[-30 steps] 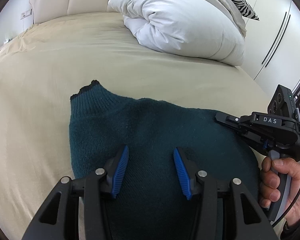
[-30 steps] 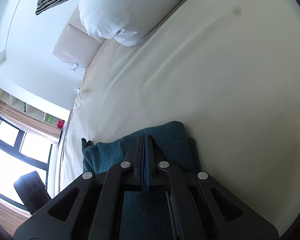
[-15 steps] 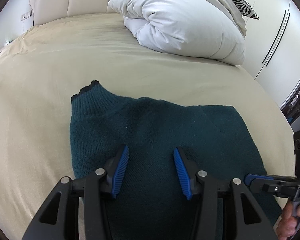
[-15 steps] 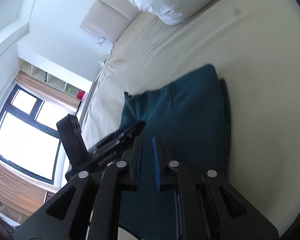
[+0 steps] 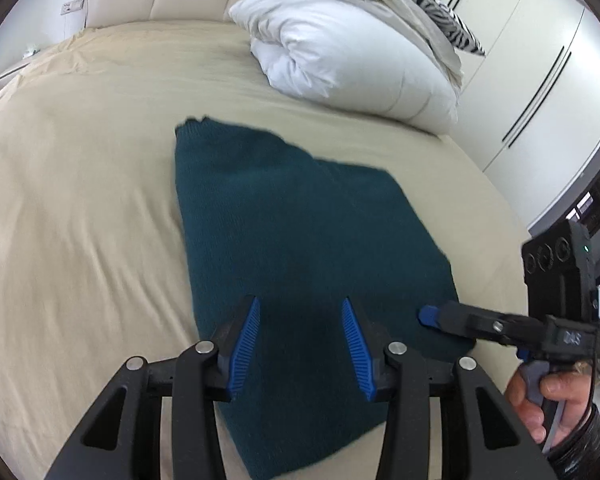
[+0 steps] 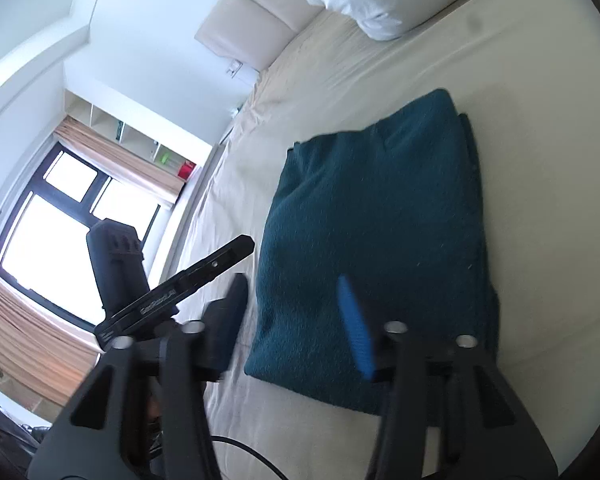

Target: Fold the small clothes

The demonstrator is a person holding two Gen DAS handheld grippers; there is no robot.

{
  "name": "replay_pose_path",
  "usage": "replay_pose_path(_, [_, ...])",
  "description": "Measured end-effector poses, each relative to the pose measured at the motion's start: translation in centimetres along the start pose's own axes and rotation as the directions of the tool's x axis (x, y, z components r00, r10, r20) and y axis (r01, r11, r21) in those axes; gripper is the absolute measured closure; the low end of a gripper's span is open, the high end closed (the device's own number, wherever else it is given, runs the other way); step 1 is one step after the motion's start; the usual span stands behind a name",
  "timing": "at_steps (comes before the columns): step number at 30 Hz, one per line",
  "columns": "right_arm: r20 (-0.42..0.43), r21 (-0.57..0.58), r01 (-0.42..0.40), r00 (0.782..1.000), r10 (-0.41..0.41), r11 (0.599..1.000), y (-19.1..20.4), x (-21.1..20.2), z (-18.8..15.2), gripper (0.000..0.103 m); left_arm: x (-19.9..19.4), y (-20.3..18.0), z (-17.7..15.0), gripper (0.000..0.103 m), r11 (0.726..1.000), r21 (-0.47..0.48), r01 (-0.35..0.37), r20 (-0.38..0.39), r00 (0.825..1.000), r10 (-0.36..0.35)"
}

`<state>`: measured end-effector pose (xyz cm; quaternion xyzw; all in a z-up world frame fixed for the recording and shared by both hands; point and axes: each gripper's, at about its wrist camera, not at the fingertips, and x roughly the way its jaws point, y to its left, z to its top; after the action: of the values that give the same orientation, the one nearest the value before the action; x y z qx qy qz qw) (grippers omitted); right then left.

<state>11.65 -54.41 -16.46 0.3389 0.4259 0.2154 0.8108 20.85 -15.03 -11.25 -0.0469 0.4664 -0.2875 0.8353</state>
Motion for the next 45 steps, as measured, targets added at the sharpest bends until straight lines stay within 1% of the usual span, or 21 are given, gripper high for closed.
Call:
replay_pose_path(2, [-0.041, 0.052, 0.052, 0.998, -0.050, 0.997, -1.8, 1.4, -1.2, 0.041, 0.9, 0.0, -2.0, 0.058, 1.000, 0.001, -0.012, -0.036, 0.999, 0.012])
replay_pose_path(4, [0.006, 0.054, 0.024, 1.000, -0.024, 0.998, -2.5, 0.7, -2.1, 0.045, 0.7, -0.3, -3.1, 0.058, 0.999, 0.028, -0.028, -0.017, 0.999, 0.028])
replay_pose_path(7, [0.014, 0.089, 0.016, 1.000, -0.018, 0.996, -3.4, -0.9, -3.6, 0.045, 0.4, -0.8, -3.7, 0.058, 0.997, 0.061, -0.047, -0.017, 0.999, 0.048])
replay_pose_path(12, [0.040, 0.102, 0.051, 0.998, -0.055, 0.994, -5.0, -4.0, -5.2, 0.046, -2.1, -0.5, -5.3, 0.057, 0.997, 0.075, -0.031, -0.016, 0.999, 0.033])
replay_pose_path(14, [0.091, 0.100, 0.082, 0.992, -0.091, 0.992, -4.9, -6.1, -5.1, 0.045, -3.6, 0.5, -5.6, 0.045, 0.999, 0.042, -0.022, 0.011, 1.000, 0.021])
replay_pose_path(15, [0.118, 0.099, 0.113, 0.985, -0.124, 0.989, -4.9, -7.1, -5.0, 0.043, -4.1, 1.1, -5.4, 0.042, 1.000, 0.015, -0.018, 0.031, 0.999, 0.017])
replay_pose_path(17, [0.147, 0.110, 0.120, 0.980, -0.136, 0.987, -5.4, -8.0, -4.1, 0.041, -4.5, 2.5, -4.3, 0.037, 0.999, -0.044, -0.001, 0.055, 0.999, 0.004])
replay_pose_path(19, [0.152, 0.135, 0.130, 0.977, -0.150, 0.982, -6.0, -8.1, -2.7, 0.034, -4.2, 3.9, -2.9, 0.037, 0.995, -0.101, 0.024, 0.059, 0.998, -0.019])
replay_pose_path(20, [0.148, 0.143, 0.133, 0.977, -0.154, 0.981, -6.2, -7.8, -2.0, 0.034, -3.8, 4.5, -2.0, 0.035, 0.991, -0.126, 0.040, 0.057, 0.998, -0.033])
replay_pose_path(22, [0.134, 0.147, 0.104, 0.983, -0.124, 0.984, -6.6, -6.4, 0.0, 0.034, -2.3, 5.6, -0.5, 0.029, 0.983, -0.169, 0.073, 0.024, 0.997, -0.070])
replay_pose_path(23, [0.124, 0.153, 0.106, 0.984, -0.126, 0.982, -6.7, -5.5, 0.9, 0.034, -1.3, 6.3, 0.1, 0.029, 0.975, -0.204, 0.087, -0.004, 0.996, -0.090])
replay_pose_path(26, [0.070, 0.165, 0.075, 0.994, -0.087, 0.983, -7.2, -2.8, 3.4, 0.033, 1.0, 7.5, 0.8, 0.029, 0.950, -0.291, 0.113, -0.047, 0.990, -0.132])
replay_pose_path(29, [-0.019, 0.212, 0.130, 0.991, -0.129, 0.969, -8.3, 1.5, 5.8, 0.033, 2.5, 7.8, 0.9, 0.030, 0.928, -0.341, 0.148, -0.053, 0.983, -0.177])
replay_pose_path(30, [-0.028, 0.213, 0.130, 0.991, -0.128, 0.968, -8.4, 2.2, 6.4, 0.033, 2.9, 7.7, 1.0, 0.030, 0.925, -0.349, 0.152, -0.054, 0.982, -0.182])
replay_pose_path(32, [-0.029, 0.193, 0.126, 0.992, -0.123, 0.973, -8.2, 3.1, 7.1, 0.037, 3.5, 7.3, 1.3, 0.035, 0.926, -0.350, 0.143, -0.054, 0.984, -0.172])
replay_pose_path(34, [-0.087, 0.167, 0.175, 0.983, -0.162, 0.970, -7.9, 4.8, 7.6, 0.059, 4.3, 6.9, 1.8, 0.039, 0.929, -0.343, 0.138, -0.081, 0.981, -0.176])
replay_pose_path(35, [-0.106, 0.148, 0.204, 0.976, -0.189, 0.968, -7.8, 5.5, 7.7, 0.064, 4.6, 6.7, 2.1, 0.044, 0.938, -0.324, 0.121, -0.093, 0.983, -0.159])
replay_pose_path(37, [-0.117, 0.141, 0.220, 0.972, -0.204, 0.965, -7.8, 5.9, 7.7, 0.072, 4.7, 6.4, 2.5, 0.053, 0.949, -0.297, 0.109, -0.108, 0.983, -0.147])
replay_pose_path(38, [-0.116, 0.148, 0.221, 0.972, -0.205, 0.964, -7.7, 5.9, 7.6, 0.074, 4.5, 6.4, 2.5, 0.058, 0.949, -0.297, 0.108, -0.106, 0.984, -0.146])
replay_pose_path(41, [-0.091, 0.102, 0.259, 0.964, -0.250, 0.961, -6.3, 5.7, 7.3, 0.080, 3.2, 6.4, 2.1, 0.064, 0.951, -0.288, 0.113, -0.093, 0.985, -0.145])
replay_pose_path(45, [-0.043, 0.052, 0.291, 0.956, -0.289, 0.955, -2.9, 4.8, 5.8, 0.082, -0.4, 5.6, 1.0, 0.066, 0.970, -0.223, 0.095, -0.072, 0.991, -0.114])
